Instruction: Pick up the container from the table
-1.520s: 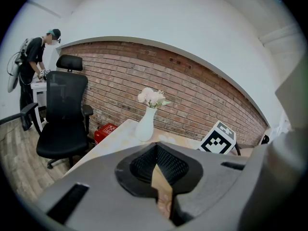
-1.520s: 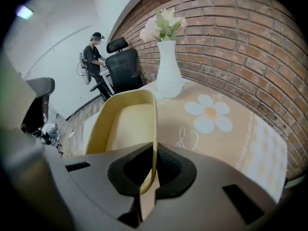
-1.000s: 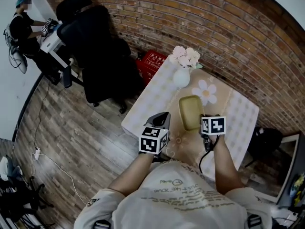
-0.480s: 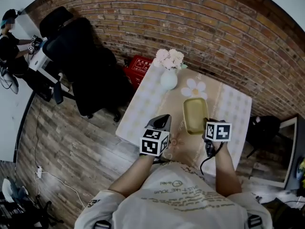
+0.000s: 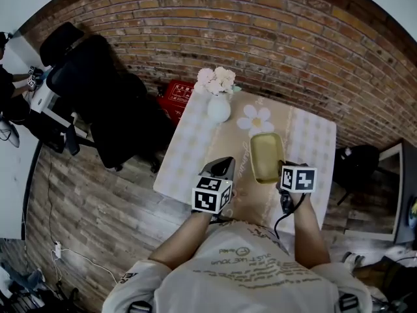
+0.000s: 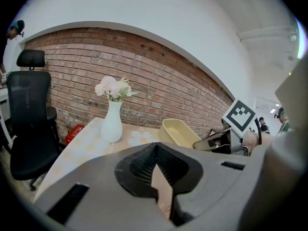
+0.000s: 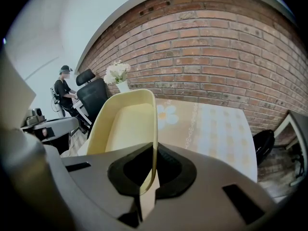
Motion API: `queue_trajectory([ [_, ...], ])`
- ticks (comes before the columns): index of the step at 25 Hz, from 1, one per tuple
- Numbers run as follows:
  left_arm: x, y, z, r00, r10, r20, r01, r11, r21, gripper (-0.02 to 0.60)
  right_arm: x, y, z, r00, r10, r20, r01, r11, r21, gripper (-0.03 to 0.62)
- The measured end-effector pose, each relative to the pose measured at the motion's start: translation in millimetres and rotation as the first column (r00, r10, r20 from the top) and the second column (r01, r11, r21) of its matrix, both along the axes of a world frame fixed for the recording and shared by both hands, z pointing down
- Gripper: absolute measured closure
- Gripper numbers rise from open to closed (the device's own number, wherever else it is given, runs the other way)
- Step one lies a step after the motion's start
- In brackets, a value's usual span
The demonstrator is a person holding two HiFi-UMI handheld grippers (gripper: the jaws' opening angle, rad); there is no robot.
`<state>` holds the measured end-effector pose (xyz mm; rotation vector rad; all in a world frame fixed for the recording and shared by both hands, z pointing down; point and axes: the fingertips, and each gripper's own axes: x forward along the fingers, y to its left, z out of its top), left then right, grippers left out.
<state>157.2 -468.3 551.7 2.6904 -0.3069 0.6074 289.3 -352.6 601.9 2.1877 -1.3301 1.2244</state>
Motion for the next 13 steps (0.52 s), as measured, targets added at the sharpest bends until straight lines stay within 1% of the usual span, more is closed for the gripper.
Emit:
queue_trajectory([
  [3,1.1,3.8,1.7,1.0,0.013,0.003,-0.013,1.0,0.001,0.577,0.4,4.6,2.3,1.0,0.011,0.003,-0.011,1.0,0.001,0.591],
  [13,0.1,6.2,1.5,1.0,0.017,0.007,-0.017,1.0,0.004,0.577,-0.3,11.3,5.1,1.0,0.028,0.012,-0.028,1.0,0.002,0.591],
])
